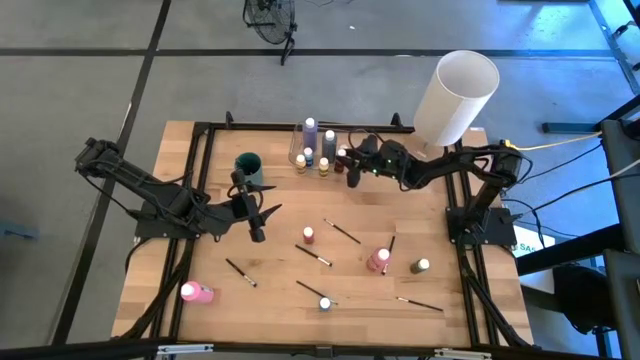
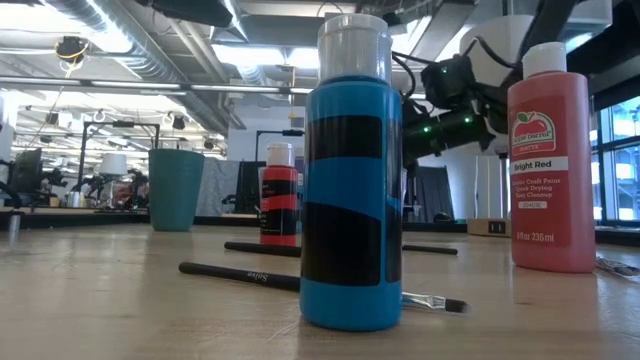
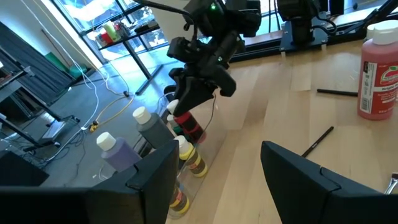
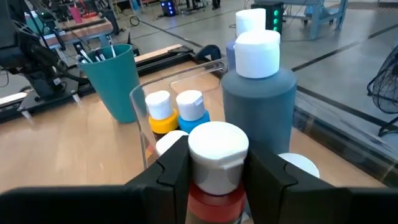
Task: Pick & Place Paint Supplies
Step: Put the red paint bottle into the transparent bin
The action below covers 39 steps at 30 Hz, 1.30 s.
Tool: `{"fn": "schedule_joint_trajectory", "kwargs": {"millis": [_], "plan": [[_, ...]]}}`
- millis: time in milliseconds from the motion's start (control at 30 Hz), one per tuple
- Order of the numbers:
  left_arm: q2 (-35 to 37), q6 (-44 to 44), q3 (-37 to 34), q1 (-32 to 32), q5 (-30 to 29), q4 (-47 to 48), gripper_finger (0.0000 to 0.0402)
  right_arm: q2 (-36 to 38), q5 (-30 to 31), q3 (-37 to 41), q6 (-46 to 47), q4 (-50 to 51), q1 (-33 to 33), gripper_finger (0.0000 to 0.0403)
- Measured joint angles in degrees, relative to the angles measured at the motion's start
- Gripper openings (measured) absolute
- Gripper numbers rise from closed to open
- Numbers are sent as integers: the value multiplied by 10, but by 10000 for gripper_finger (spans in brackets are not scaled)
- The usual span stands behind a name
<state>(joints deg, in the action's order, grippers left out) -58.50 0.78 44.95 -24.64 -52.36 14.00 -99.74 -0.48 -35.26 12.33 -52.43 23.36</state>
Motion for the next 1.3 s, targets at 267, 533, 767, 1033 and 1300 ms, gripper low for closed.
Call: {"fn": "schedule_joint_trajectory", "kwargs": {"millis": [267,533,767,1033,1300], "plan": [[0,0,0,0,2,0,223,0,114,-31,1,75,-41,113],[0,4,0,0,16,0,223,-1,226,-62,18,101,-91,113],[0,15,0,0,41,1,223,-1,306,-70,61,133,-113,113],[0,17,0,0,41,1,223,-1,372,-70,78,141,-138,113],[0,31,0,0,41,17,223,-1,425,-77,81,146,-161,113]]}}
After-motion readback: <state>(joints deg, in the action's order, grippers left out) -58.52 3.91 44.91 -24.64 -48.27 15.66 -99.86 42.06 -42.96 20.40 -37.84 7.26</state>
